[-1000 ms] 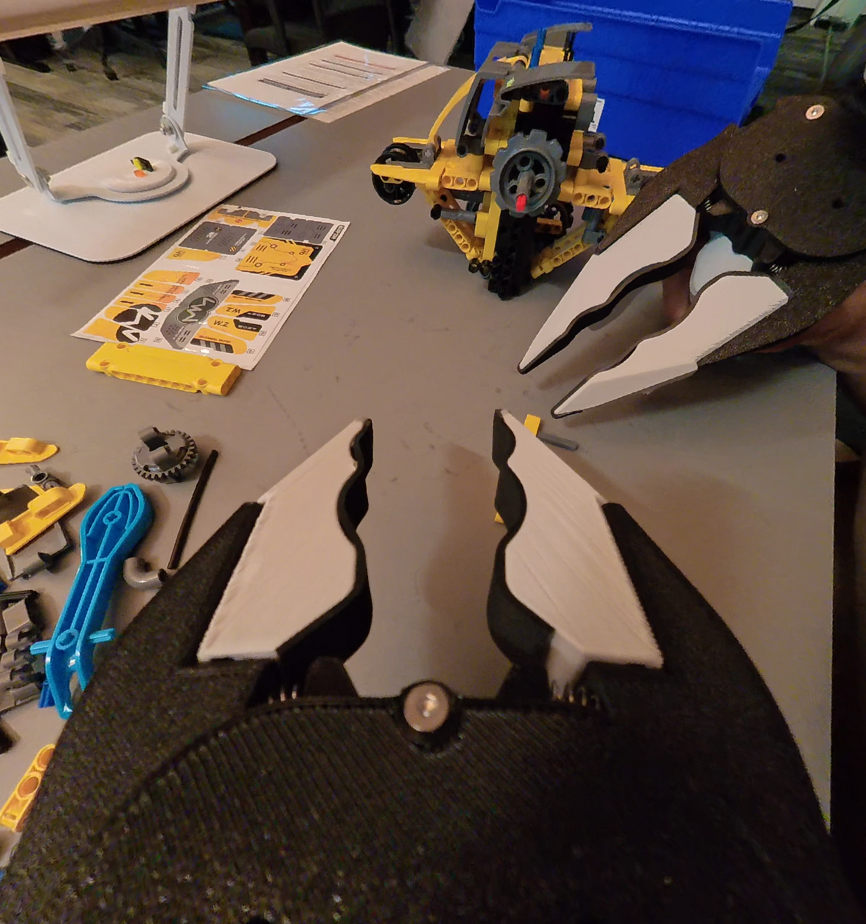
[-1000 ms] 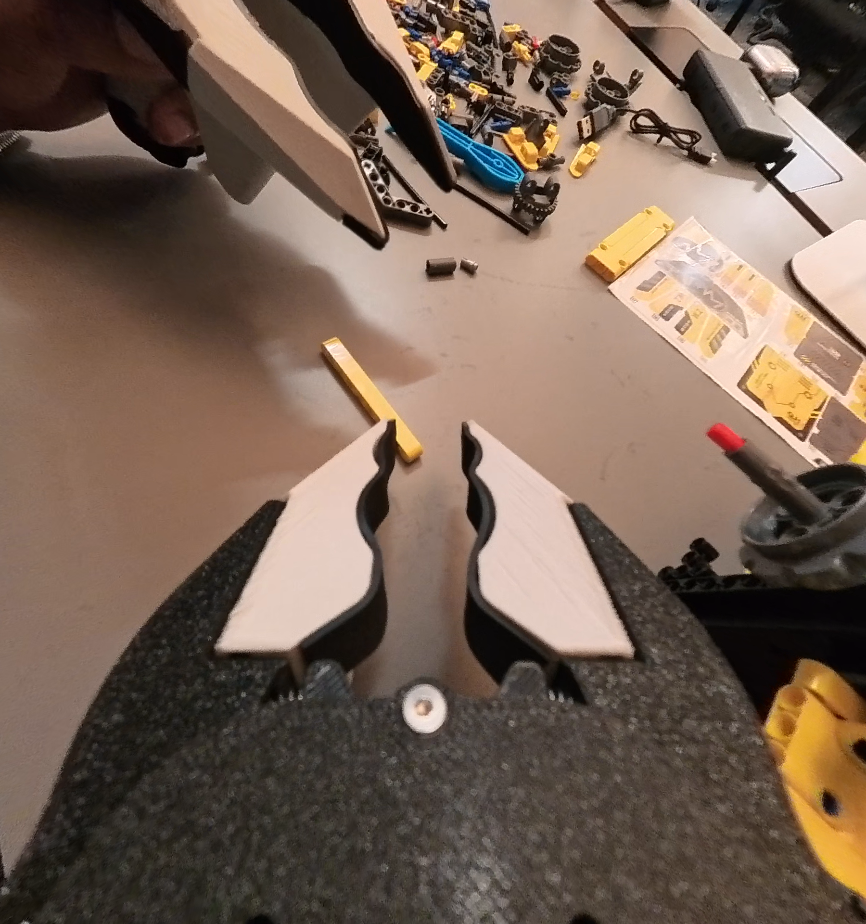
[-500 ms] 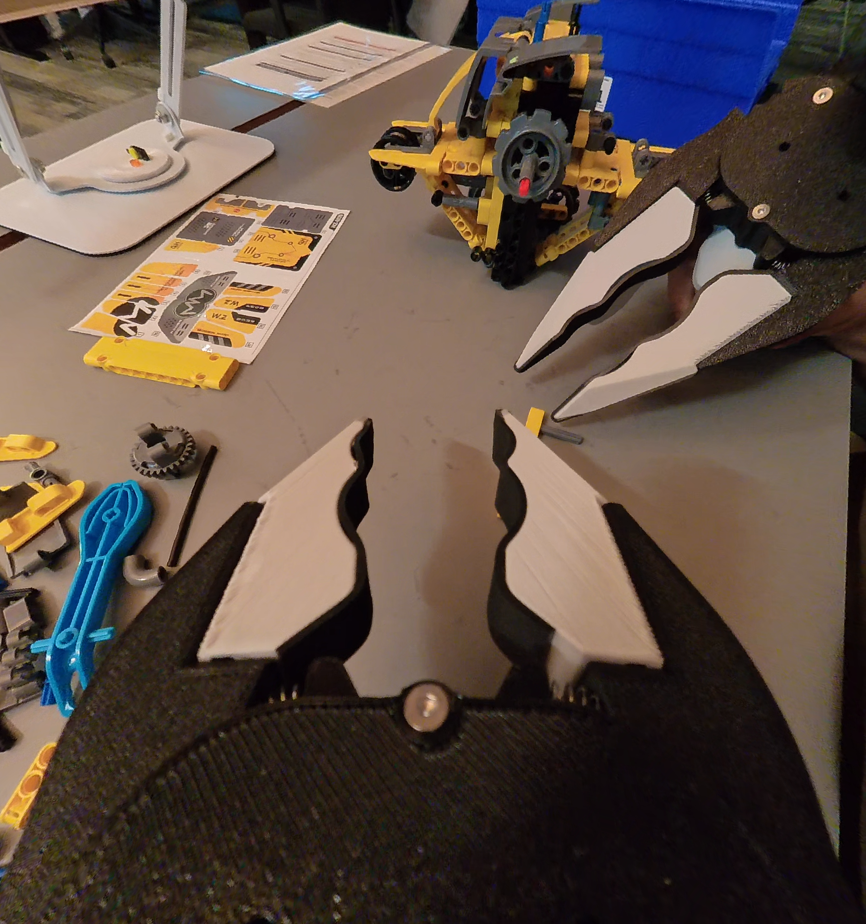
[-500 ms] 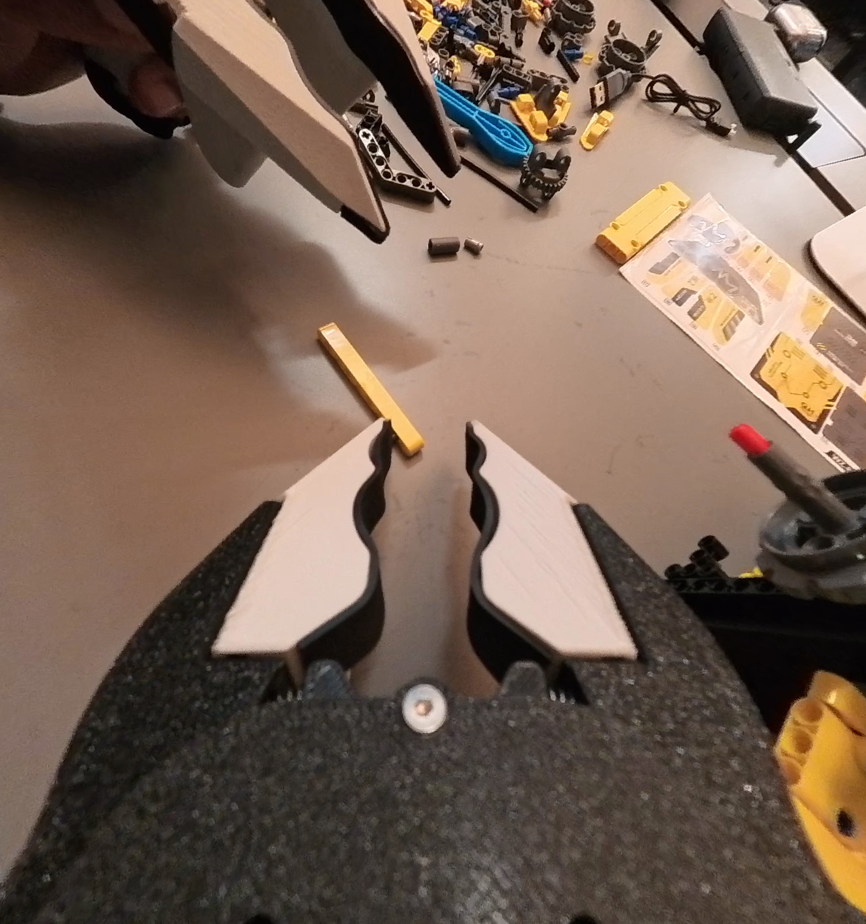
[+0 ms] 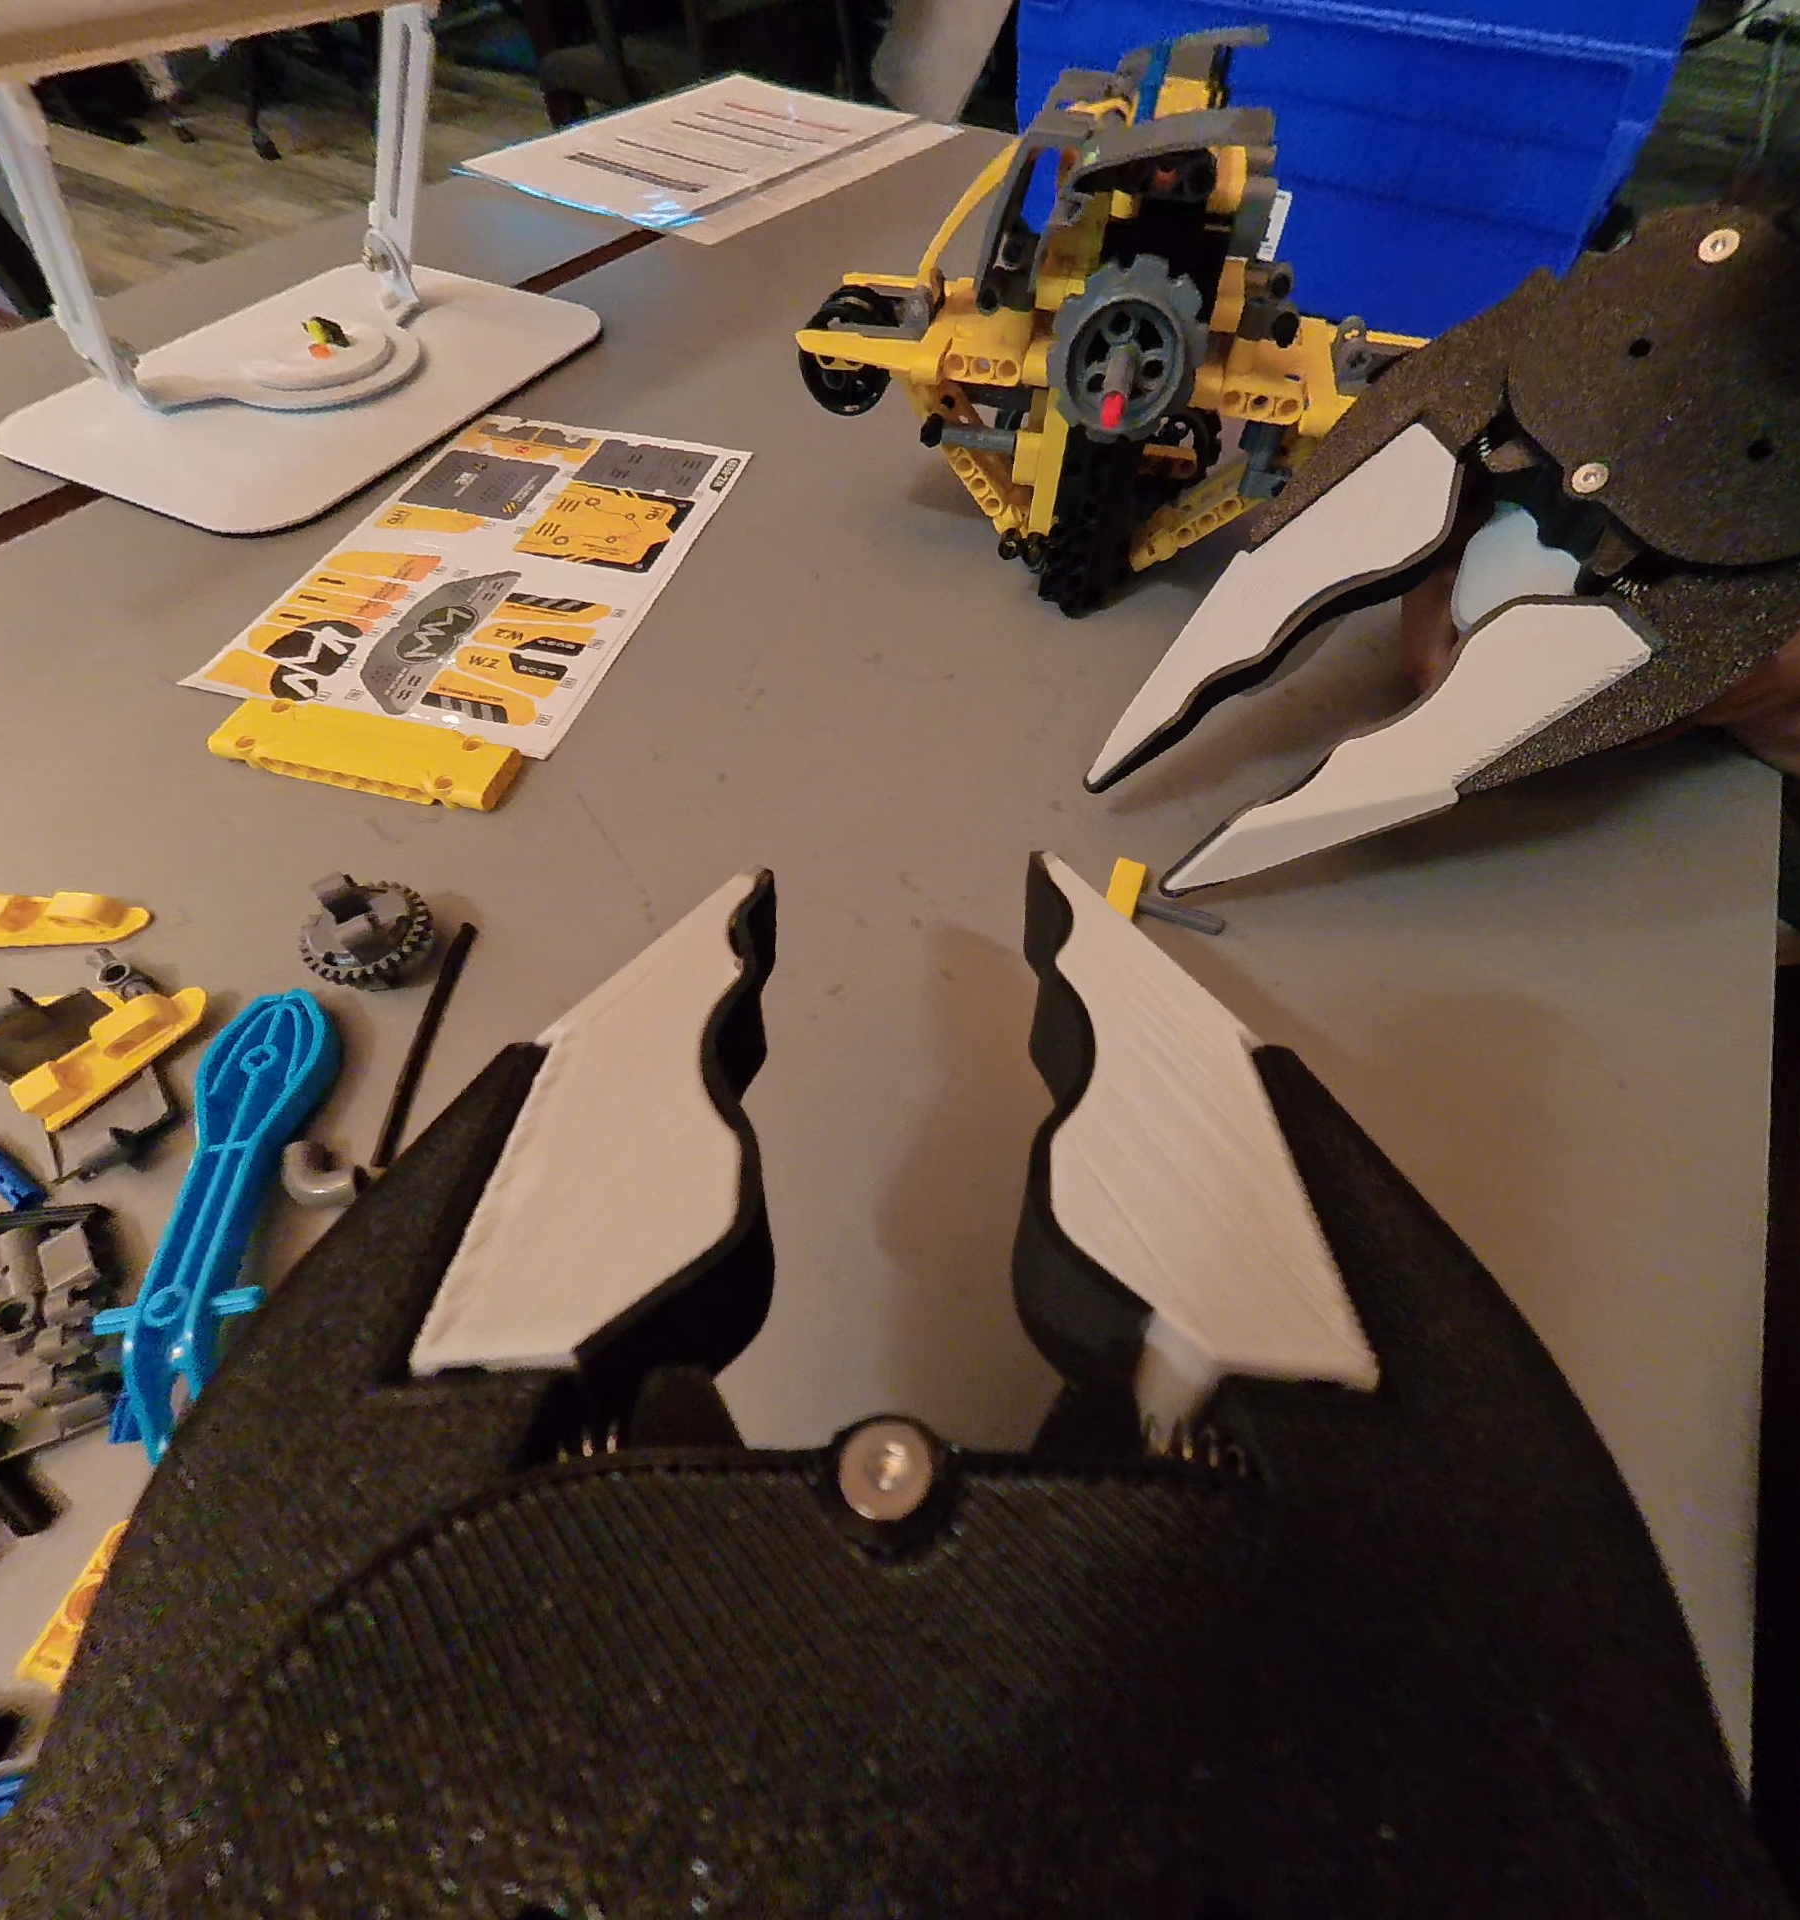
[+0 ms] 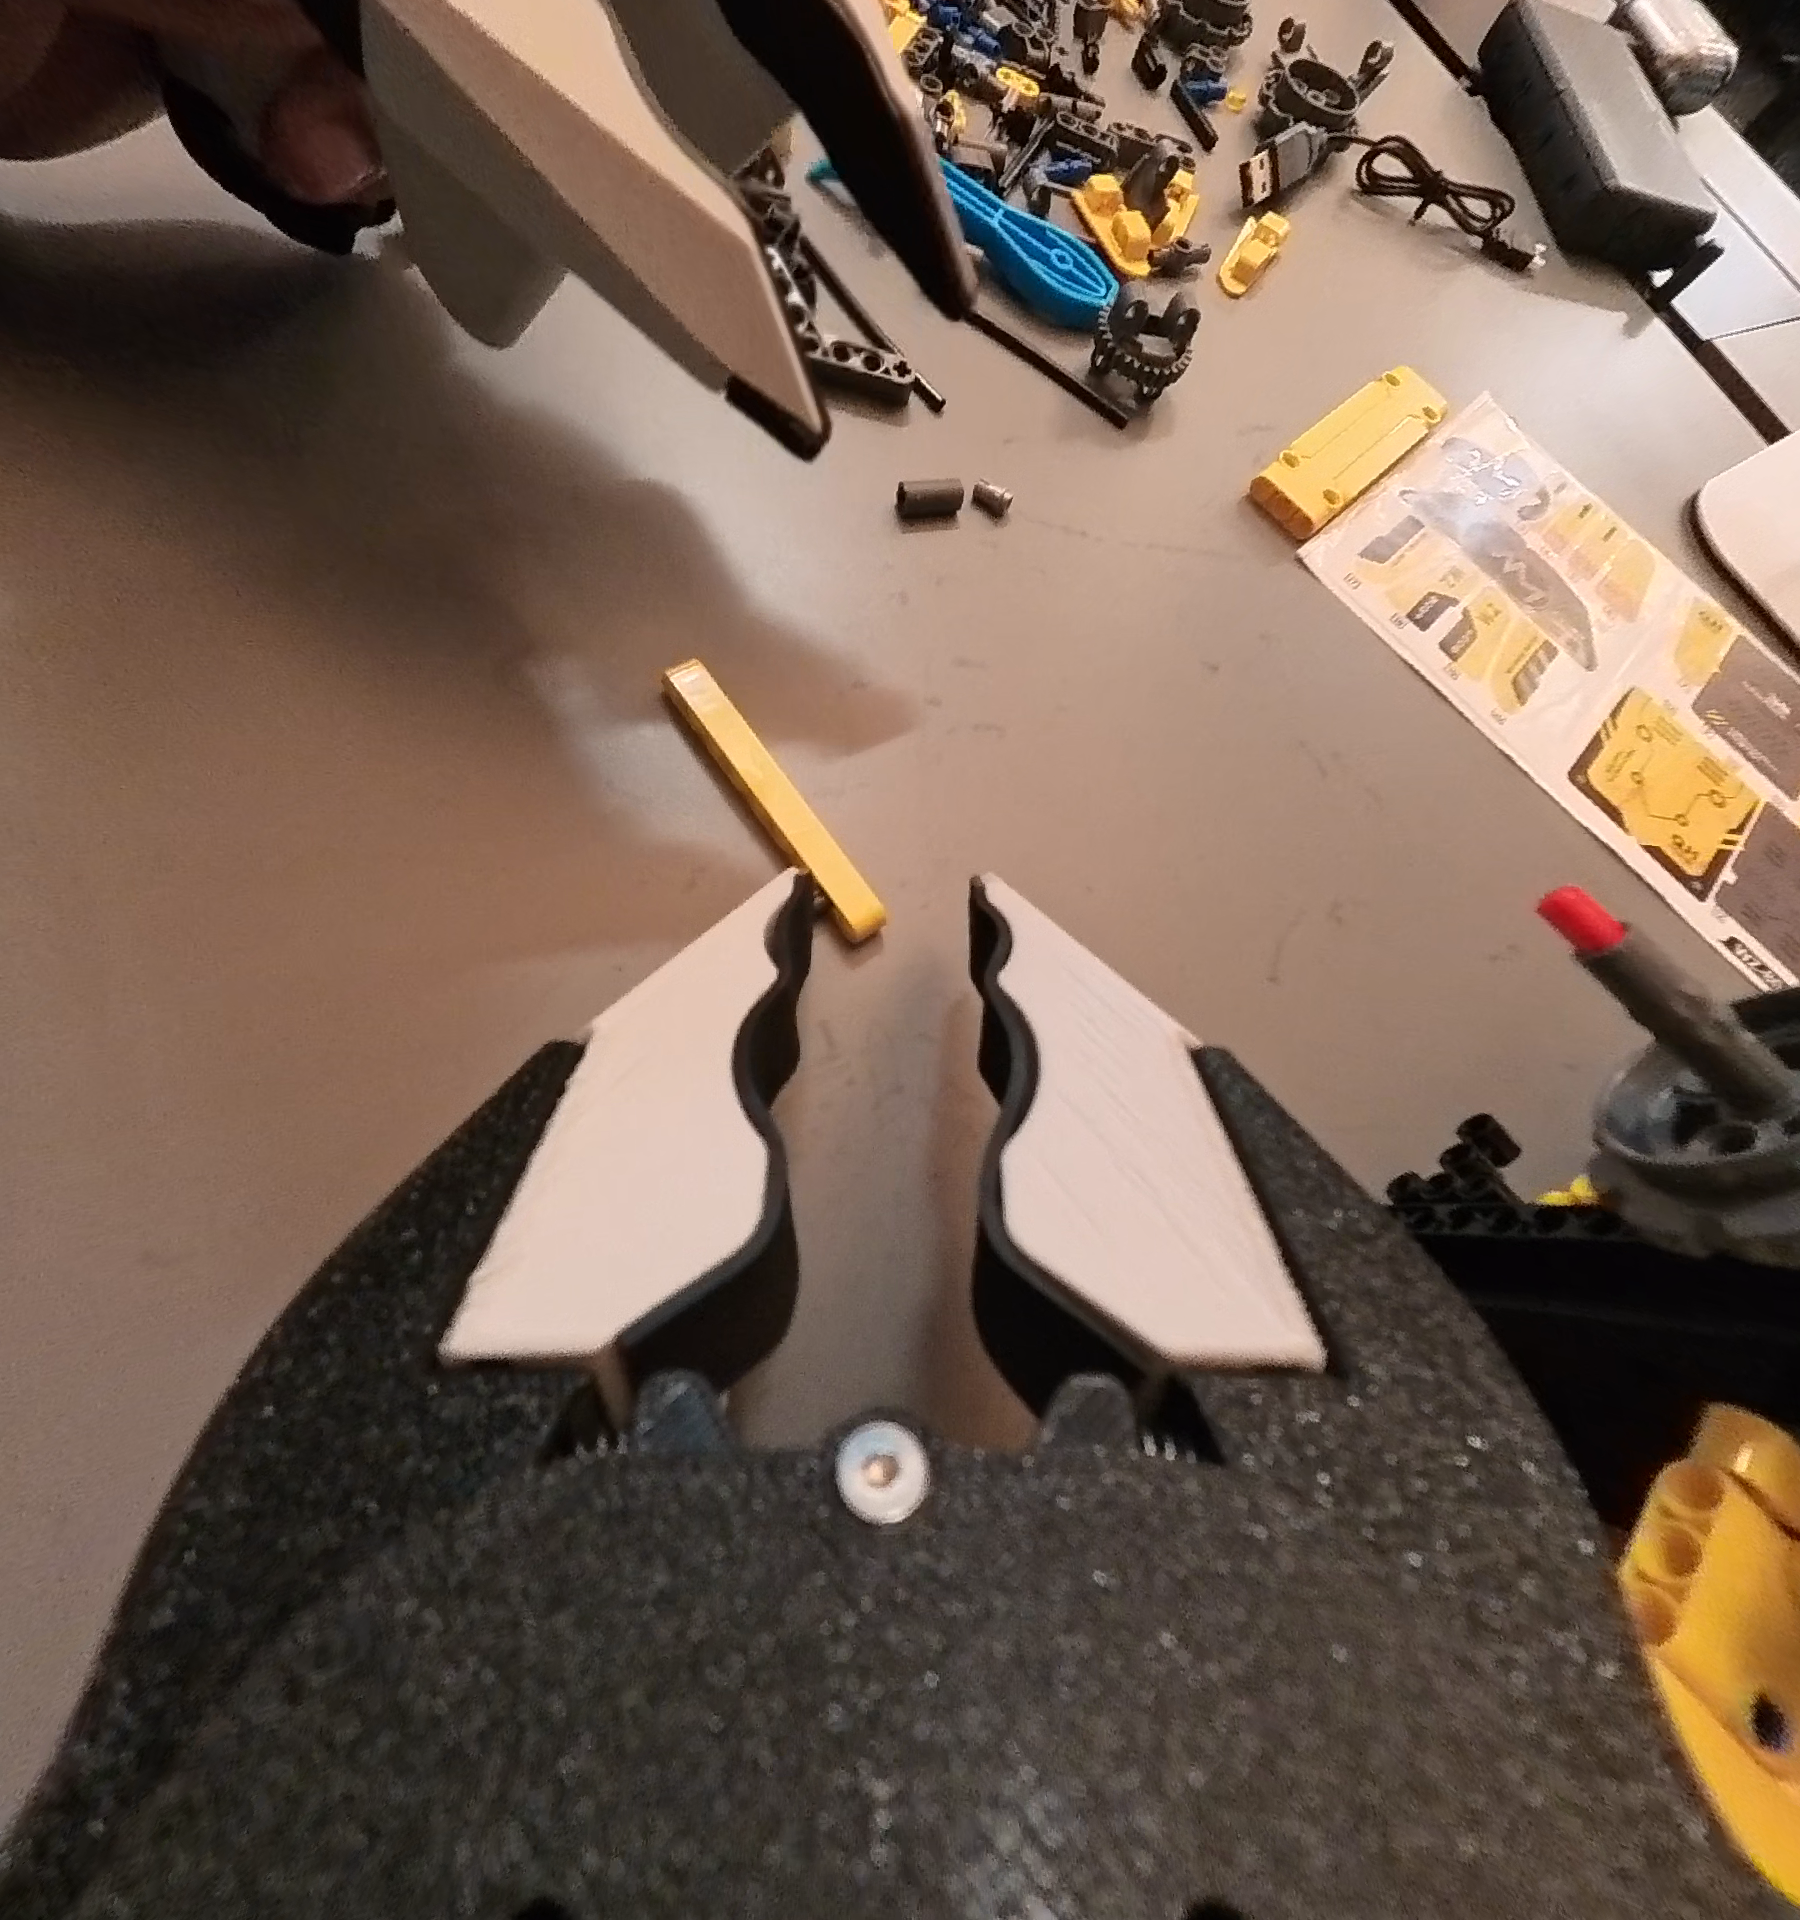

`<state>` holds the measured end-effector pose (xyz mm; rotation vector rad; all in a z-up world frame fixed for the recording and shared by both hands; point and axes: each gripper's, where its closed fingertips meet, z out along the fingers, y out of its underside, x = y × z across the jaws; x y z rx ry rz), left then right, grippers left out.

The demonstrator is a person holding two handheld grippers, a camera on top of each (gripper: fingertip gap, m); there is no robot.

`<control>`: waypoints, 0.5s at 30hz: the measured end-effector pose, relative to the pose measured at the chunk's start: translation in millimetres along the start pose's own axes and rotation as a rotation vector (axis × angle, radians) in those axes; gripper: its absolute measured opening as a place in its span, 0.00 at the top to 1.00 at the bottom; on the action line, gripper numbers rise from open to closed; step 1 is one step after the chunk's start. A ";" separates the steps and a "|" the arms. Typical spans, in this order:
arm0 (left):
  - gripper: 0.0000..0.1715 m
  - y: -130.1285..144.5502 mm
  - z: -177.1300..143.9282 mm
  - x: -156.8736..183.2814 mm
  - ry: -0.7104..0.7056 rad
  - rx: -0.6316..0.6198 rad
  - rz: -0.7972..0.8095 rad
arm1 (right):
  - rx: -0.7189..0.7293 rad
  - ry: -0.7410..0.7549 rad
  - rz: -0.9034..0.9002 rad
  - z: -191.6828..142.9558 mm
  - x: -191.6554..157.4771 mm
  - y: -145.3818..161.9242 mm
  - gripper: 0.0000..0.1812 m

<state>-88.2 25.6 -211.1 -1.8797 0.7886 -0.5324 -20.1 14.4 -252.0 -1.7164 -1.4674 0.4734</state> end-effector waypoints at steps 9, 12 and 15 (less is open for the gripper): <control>0.91 -25.7 -49.7 -57.5 -0.294 0.168 -0.086 | 0.008 -0.006 0.009 -0.9 0.3 -0.9 0.84; 1.00 -30.7 -88.9 -87.7 -0.472 0.198 -0.055 | 0.009 -0.010 0.015 -0.9 0.6 -0.9 0.83; 1.00 -26.9 -113.9 -107.5 -0.561 0.170 -0.074 | 0.003 -0.012 0.015 -0.2 0.4 -0.2 0.83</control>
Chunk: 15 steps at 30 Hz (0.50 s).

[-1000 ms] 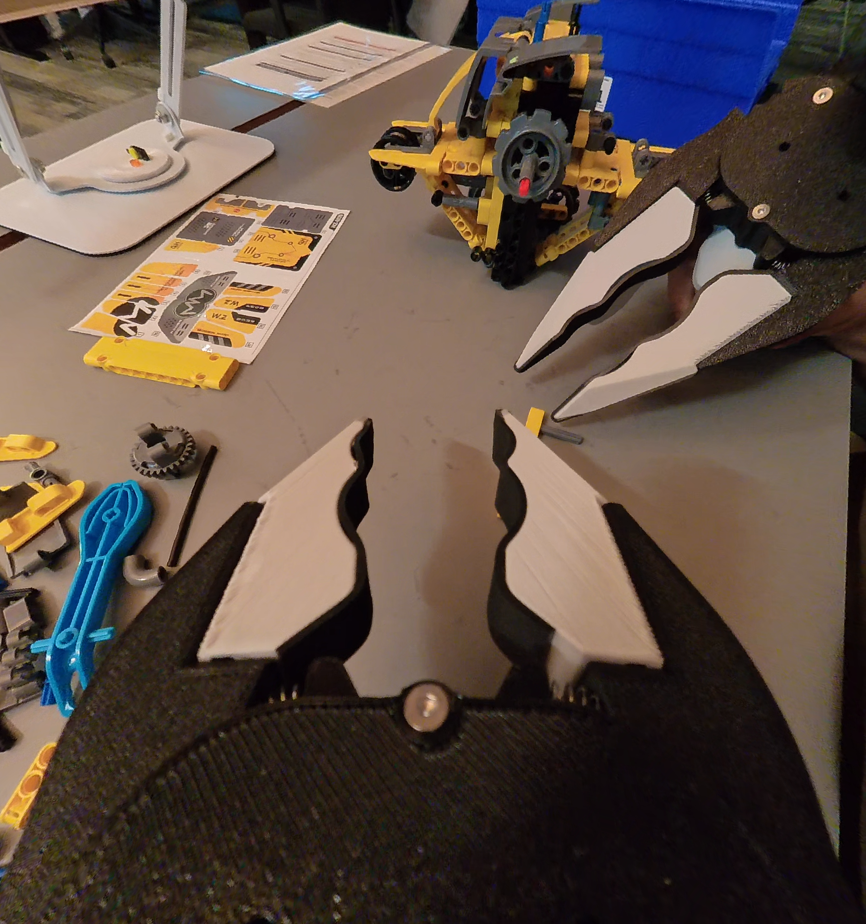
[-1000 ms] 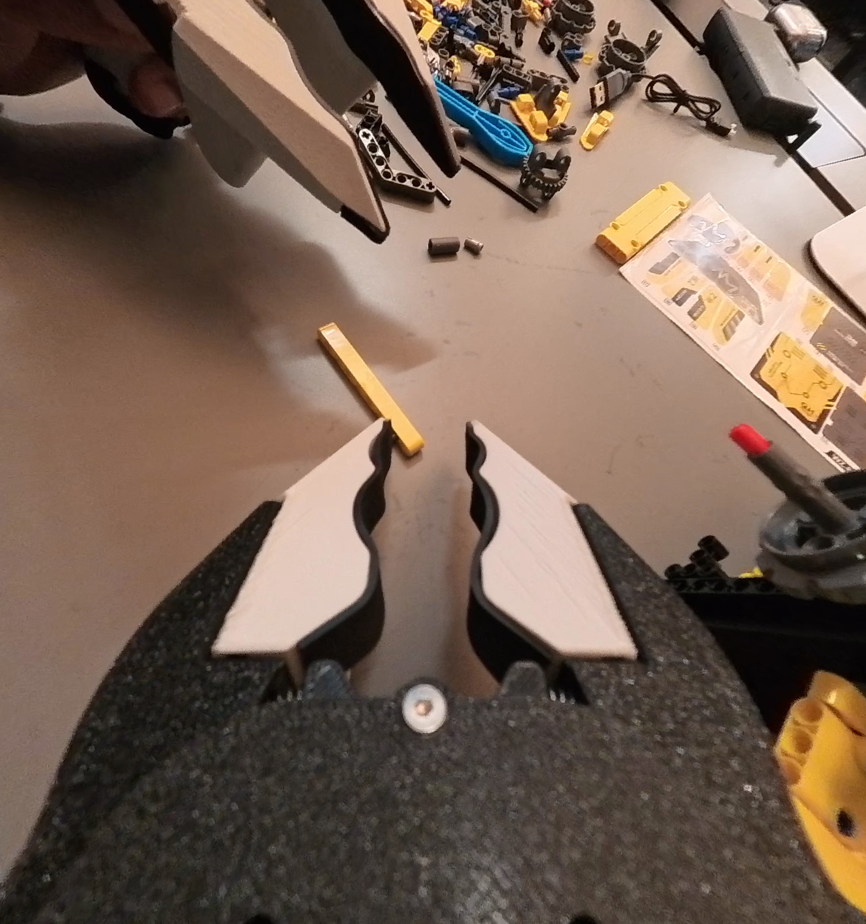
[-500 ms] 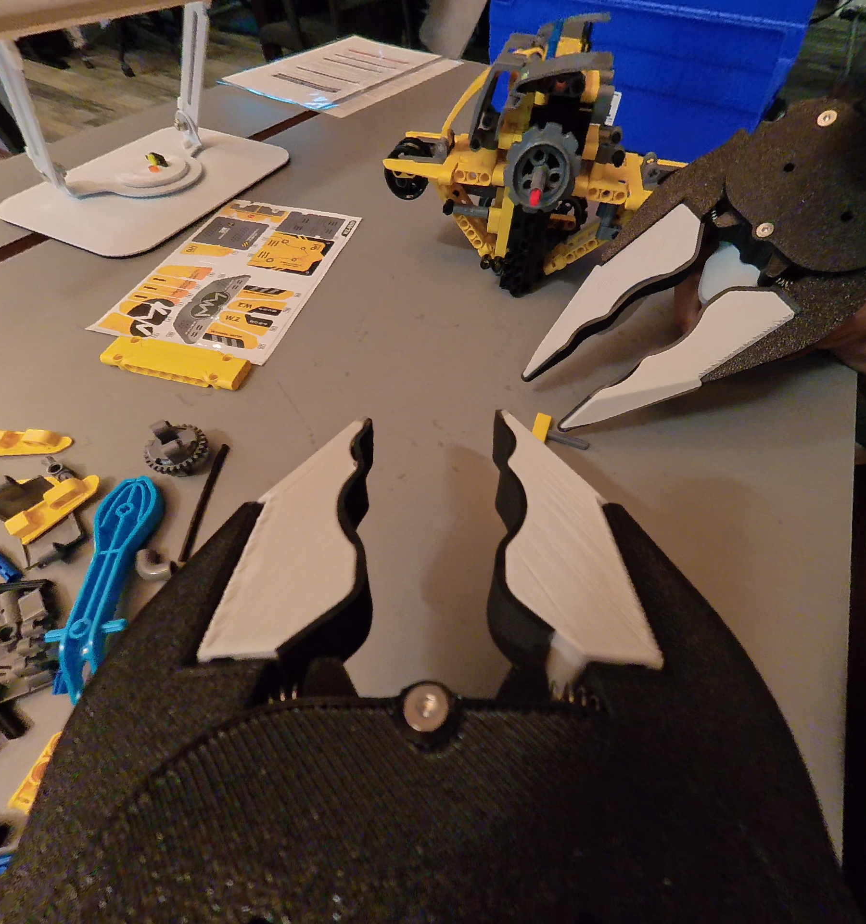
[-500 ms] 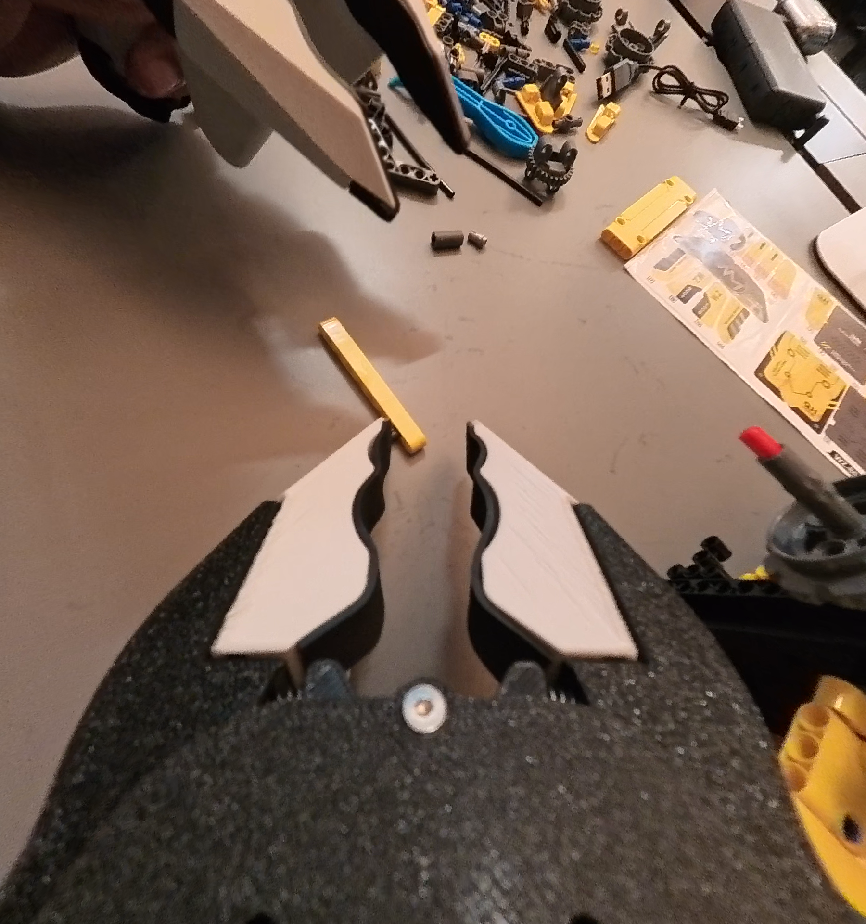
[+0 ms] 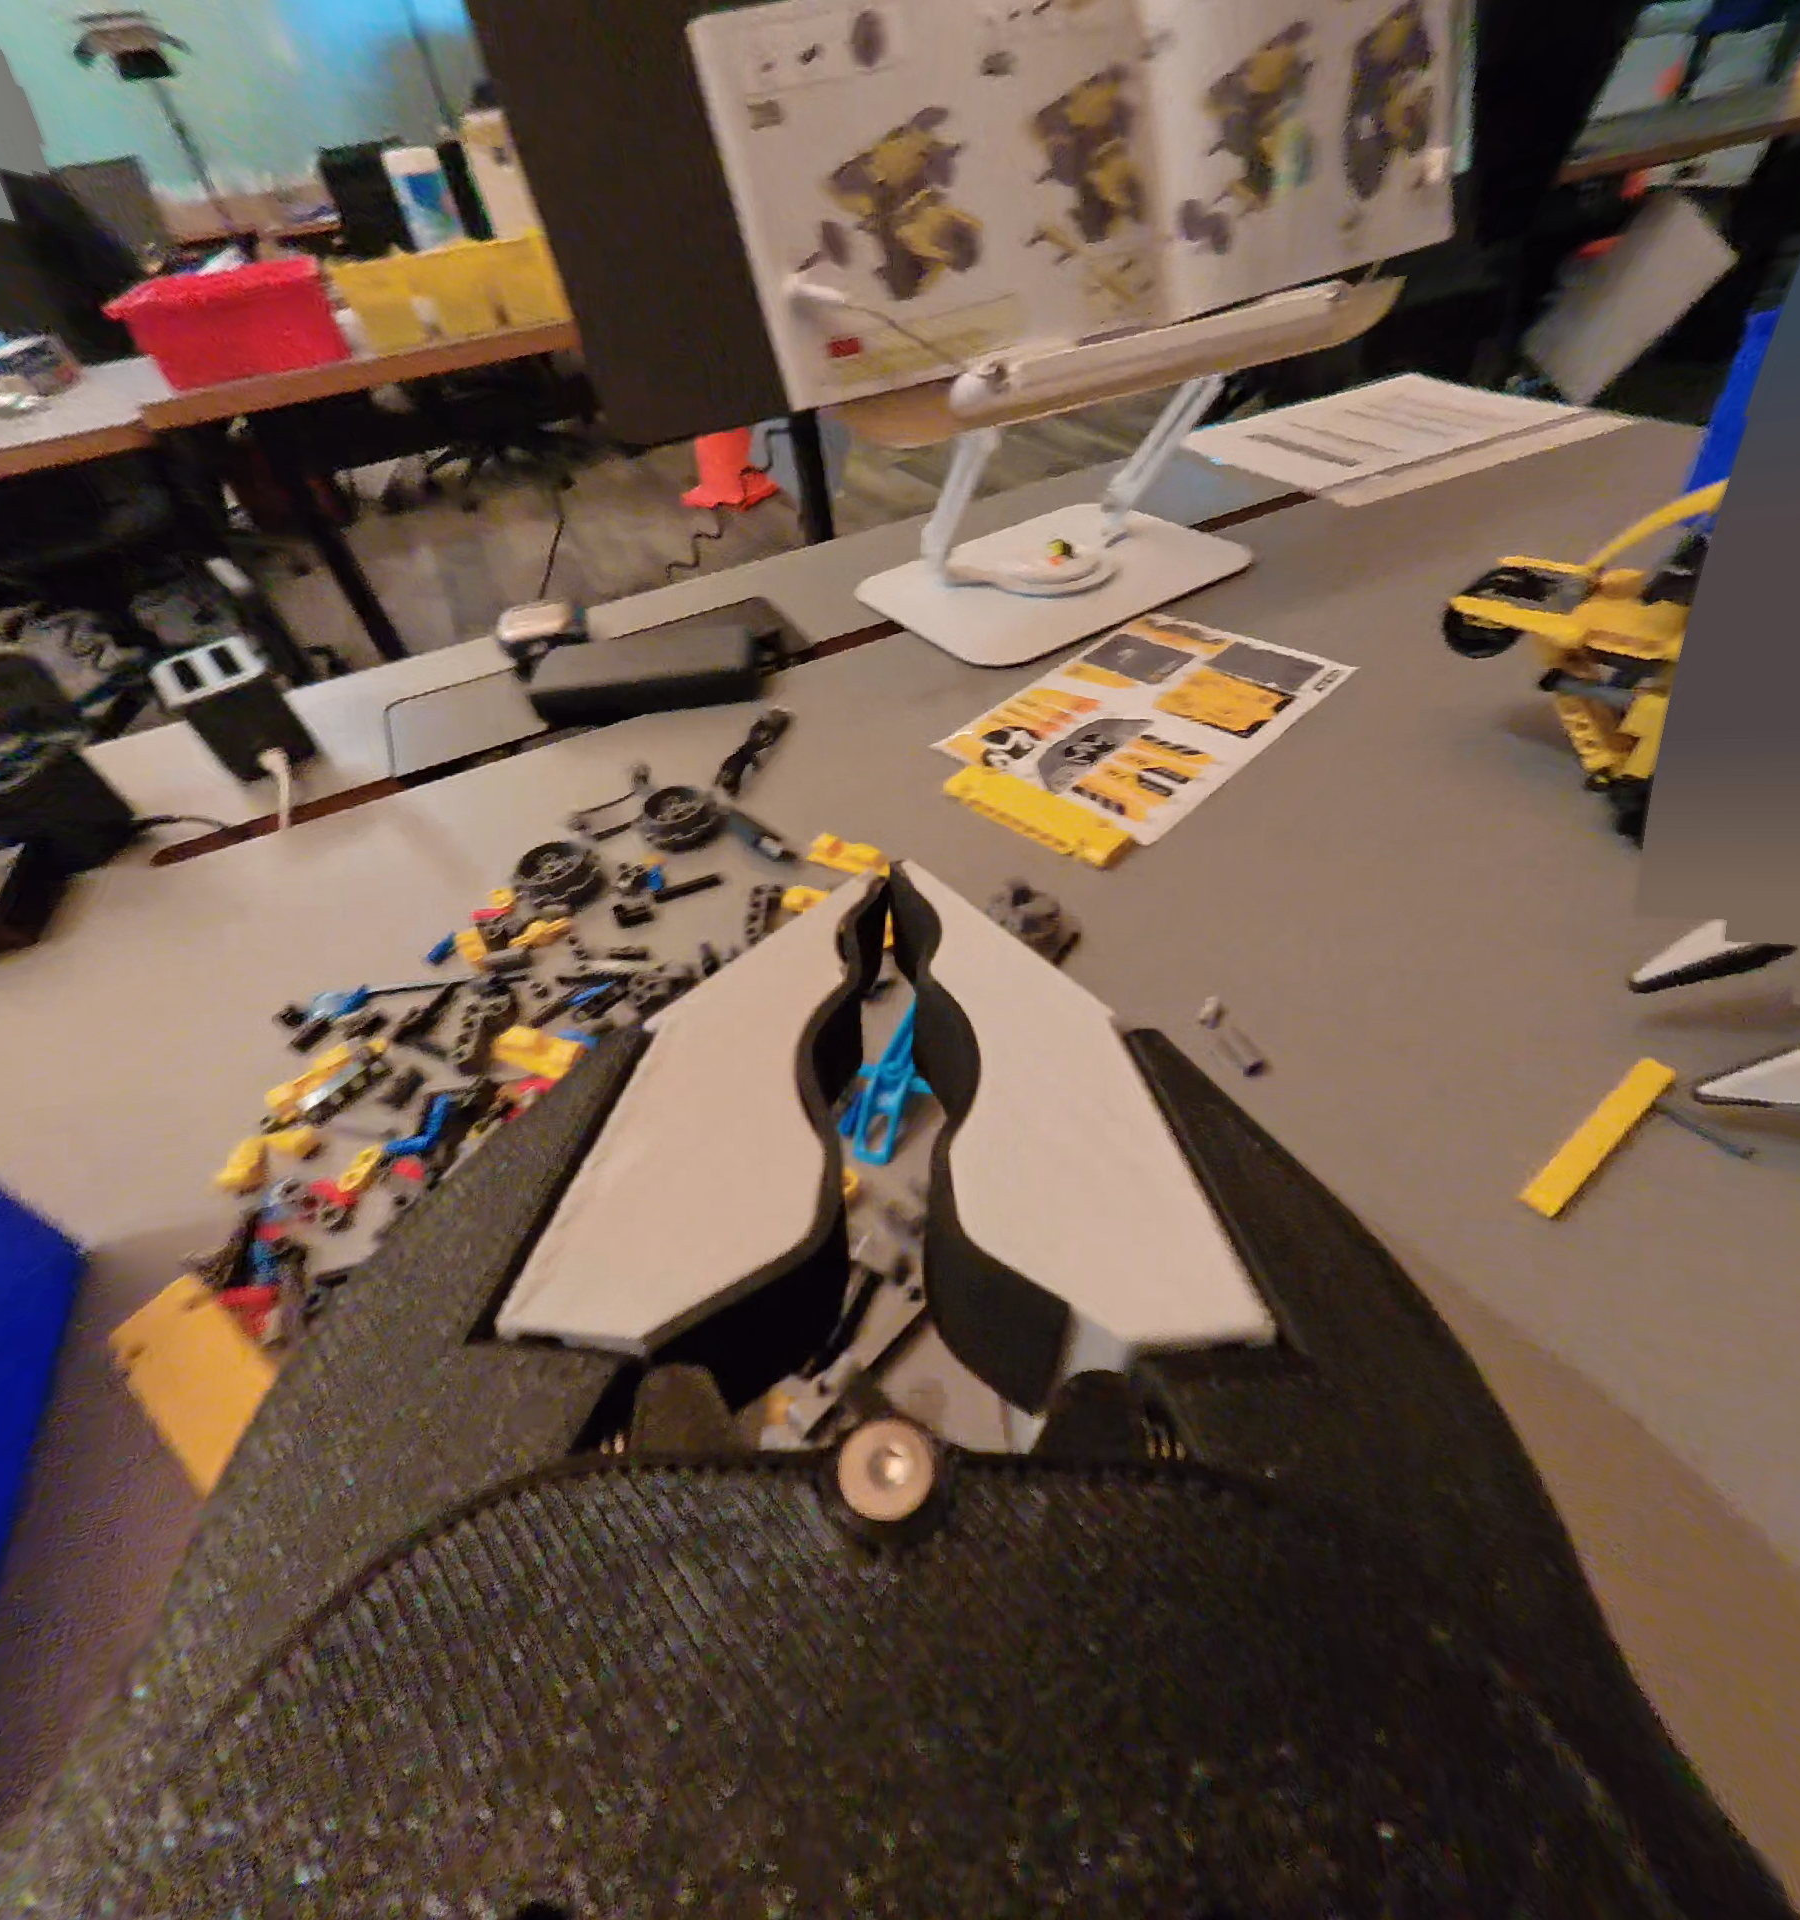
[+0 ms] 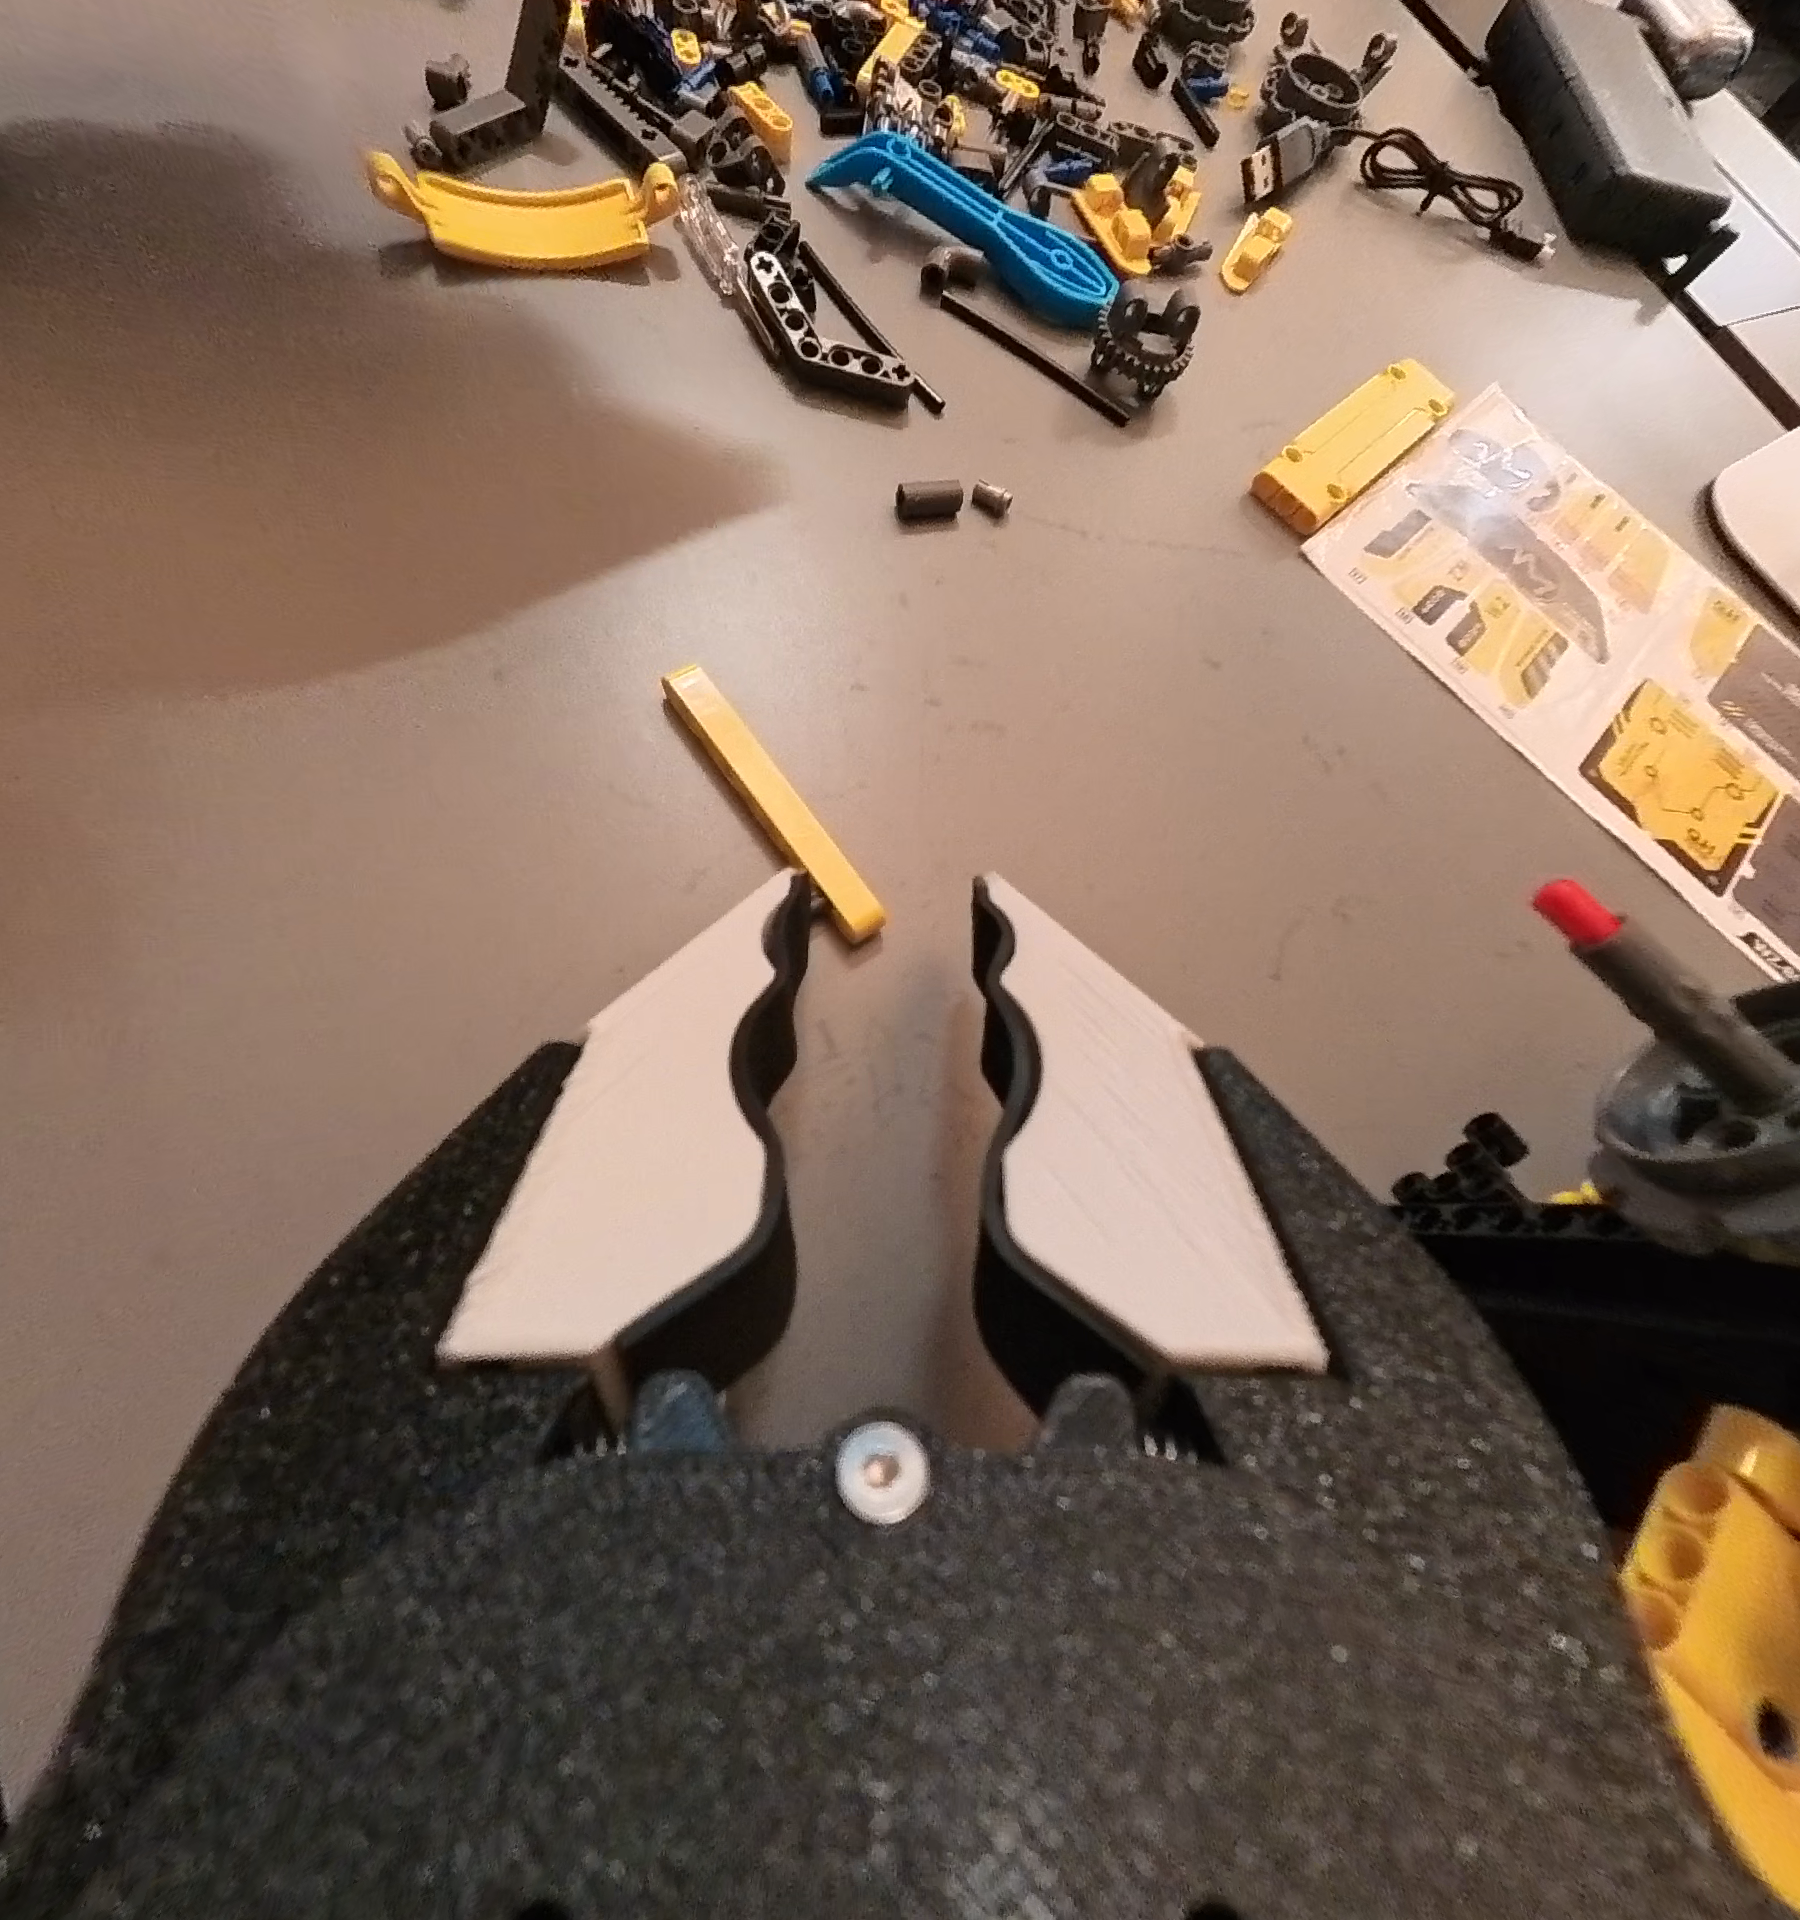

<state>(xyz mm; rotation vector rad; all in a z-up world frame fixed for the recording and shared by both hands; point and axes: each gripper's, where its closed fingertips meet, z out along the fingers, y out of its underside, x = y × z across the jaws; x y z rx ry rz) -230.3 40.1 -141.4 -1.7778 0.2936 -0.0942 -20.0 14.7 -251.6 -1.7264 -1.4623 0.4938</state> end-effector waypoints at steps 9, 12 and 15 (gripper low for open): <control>1.00 11.9 -6.2 -6.8 0.037 -0.051 -0.075 | 0.130 0.120 -0.039 -18.7 14.7 -17.6 0.90; 1.00 12.9 -3.7 0.5 0.069 -0.056 -0.080 | 0.182 0.132 -0.014 -26.9 19.0 -24.5 0.90; 1.00 14.9 -1.6 4.5 0.081 -0.058 -0.069 | 0.250 0.145 0.002 -37.1 22.7 -32.7 0.91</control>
